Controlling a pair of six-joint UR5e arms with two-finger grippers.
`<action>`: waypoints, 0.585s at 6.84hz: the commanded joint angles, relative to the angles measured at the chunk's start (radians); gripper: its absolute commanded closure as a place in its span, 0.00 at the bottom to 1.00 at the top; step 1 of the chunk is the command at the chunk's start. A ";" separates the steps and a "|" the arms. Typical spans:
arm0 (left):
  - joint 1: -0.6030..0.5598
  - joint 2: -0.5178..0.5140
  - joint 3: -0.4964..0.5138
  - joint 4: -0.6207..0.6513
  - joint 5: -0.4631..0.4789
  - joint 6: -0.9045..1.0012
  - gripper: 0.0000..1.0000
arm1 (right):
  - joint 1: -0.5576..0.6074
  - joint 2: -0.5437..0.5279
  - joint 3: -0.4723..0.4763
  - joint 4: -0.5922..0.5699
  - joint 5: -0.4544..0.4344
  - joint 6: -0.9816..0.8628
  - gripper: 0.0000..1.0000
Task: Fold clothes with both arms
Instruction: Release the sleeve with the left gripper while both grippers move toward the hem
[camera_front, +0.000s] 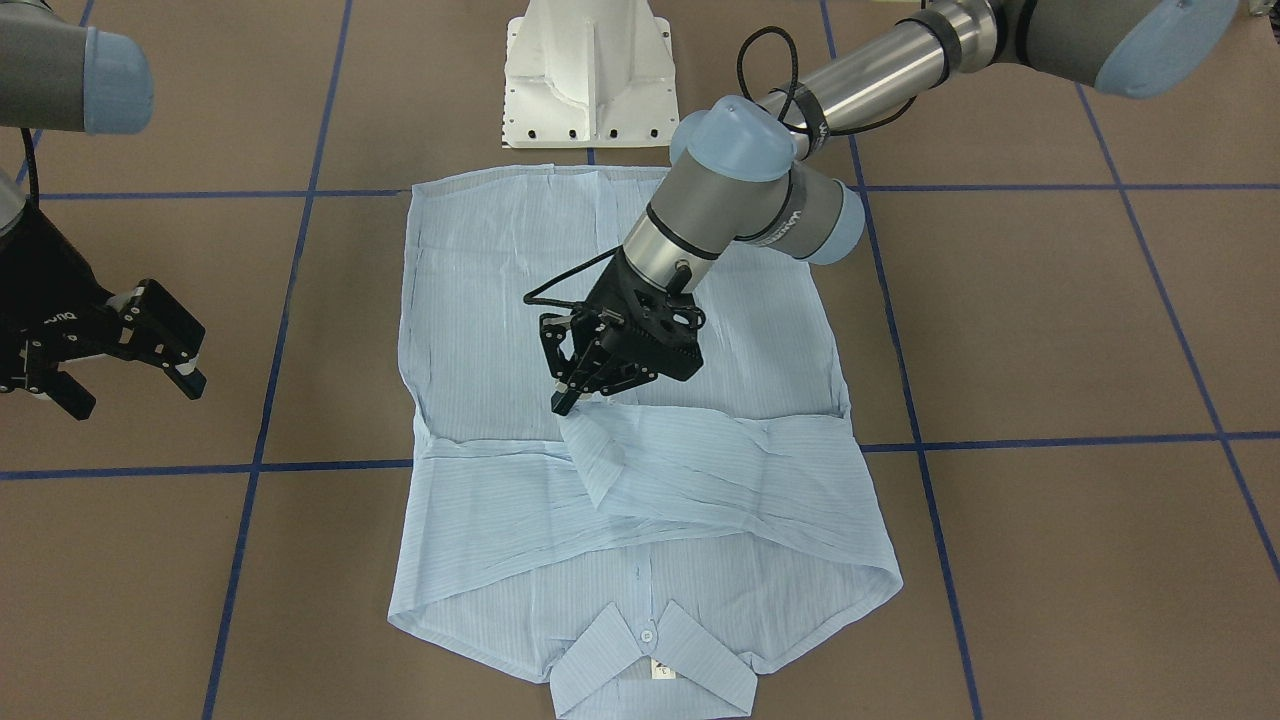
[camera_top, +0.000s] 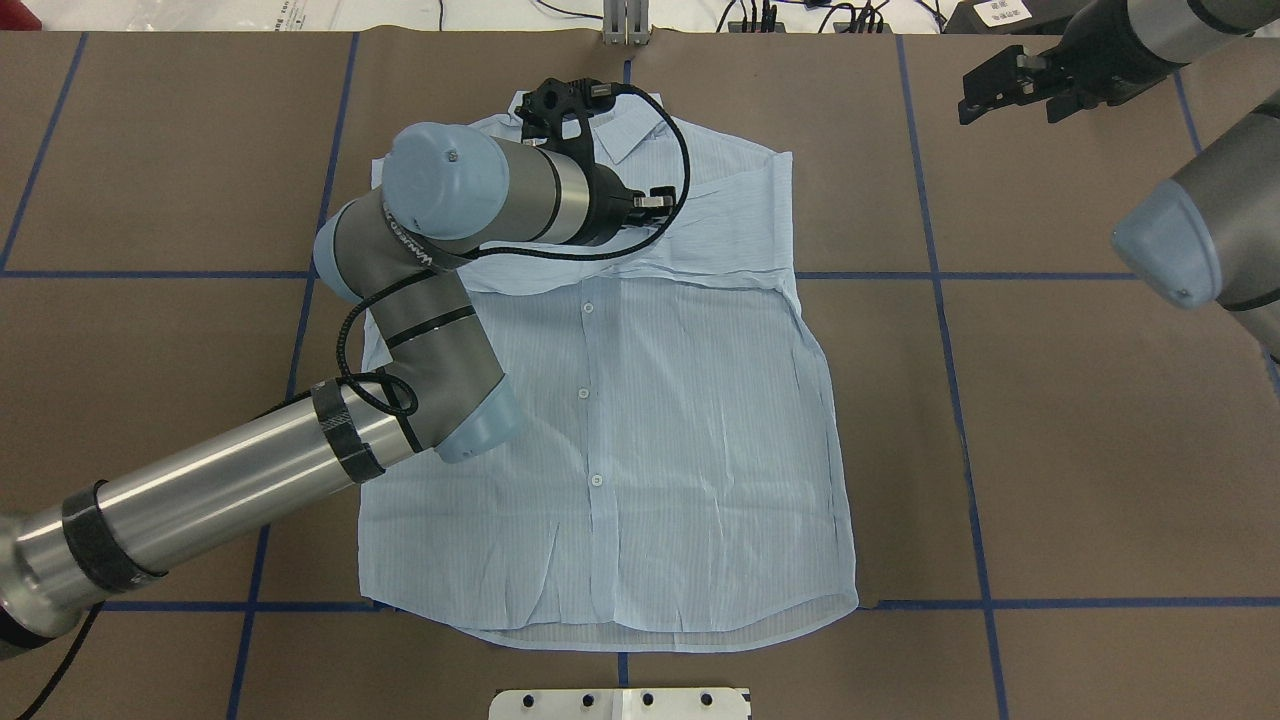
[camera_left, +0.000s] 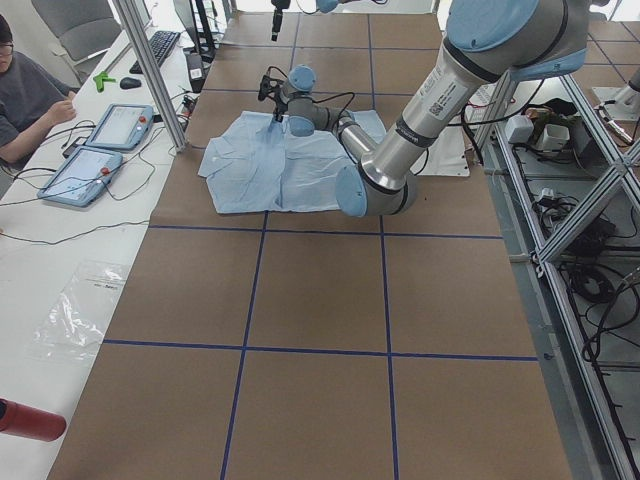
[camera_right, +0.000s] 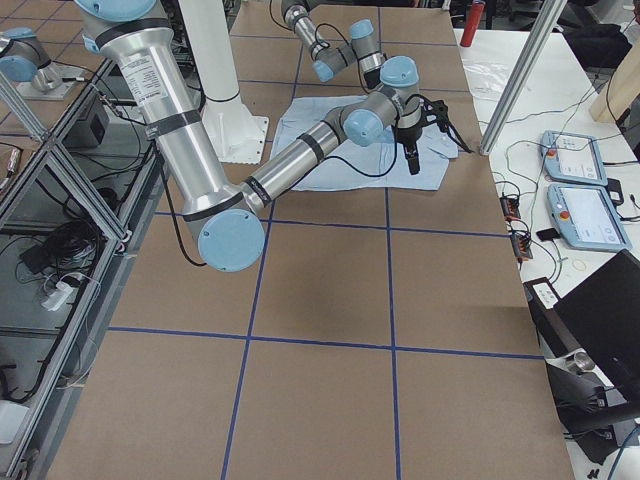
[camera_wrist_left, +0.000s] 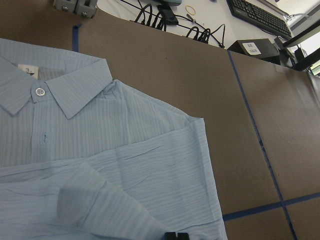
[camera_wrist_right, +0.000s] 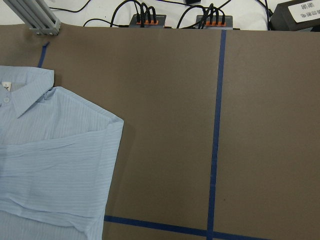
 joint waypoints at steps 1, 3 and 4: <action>0.049 -0.031 0.027 0.001 0.047 0.005 0.00 | -0.006 0.000 -0.004 0.000 -0.003 0.002 0.00; 0.047 -0.013 -0.060 0.174 0.007 0.092 0.00 | -0.064 0.007 0.019 0.018 -0.032 0.133 0.00; 0.046 0.070 -0.184 0.287 -0.001 0.163 0.00 | -0.132 0.000 0.057 0.026 -0.108 0.215 0.00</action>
